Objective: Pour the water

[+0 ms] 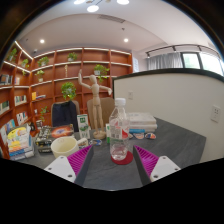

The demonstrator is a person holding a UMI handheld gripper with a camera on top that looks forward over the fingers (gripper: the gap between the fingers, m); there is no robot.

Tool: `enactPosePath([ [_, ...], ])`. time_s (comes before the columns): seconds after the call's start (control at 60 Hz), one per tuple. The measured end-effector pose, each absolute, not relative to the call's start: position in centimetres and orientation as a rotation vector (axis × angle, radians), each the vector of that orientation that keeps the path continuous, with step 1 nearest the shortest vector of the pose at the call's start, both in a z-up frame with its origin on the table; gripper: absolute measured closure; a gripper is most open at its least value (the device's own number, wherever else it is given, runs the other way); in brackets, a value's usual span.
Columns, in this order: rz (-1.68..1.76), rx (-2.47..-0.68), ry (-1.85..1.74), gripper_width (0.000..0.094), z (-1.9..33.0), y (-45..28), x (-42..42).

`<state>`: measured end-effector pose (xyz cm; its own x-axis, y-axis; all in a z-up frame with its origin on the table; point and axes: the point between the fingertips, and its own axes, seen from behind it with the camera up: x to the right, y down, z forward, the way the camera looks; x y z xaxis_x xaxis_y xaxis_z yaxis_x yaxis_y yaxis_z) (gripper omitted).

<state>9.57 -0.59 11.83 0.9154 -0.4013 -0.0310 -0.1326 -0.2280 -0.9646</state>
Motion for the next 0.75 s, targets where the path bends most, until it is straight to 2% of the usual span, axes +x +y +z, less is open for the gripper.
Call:
enactPosePath([
  [0.417, -0.177, -1.786, 0.242, 0.0108, 16.2, -10.5, 2.1],
  [0.75, -0.051, -1.755, 0.116, 0.0115, 18.3, -11.8, -3.4],
])
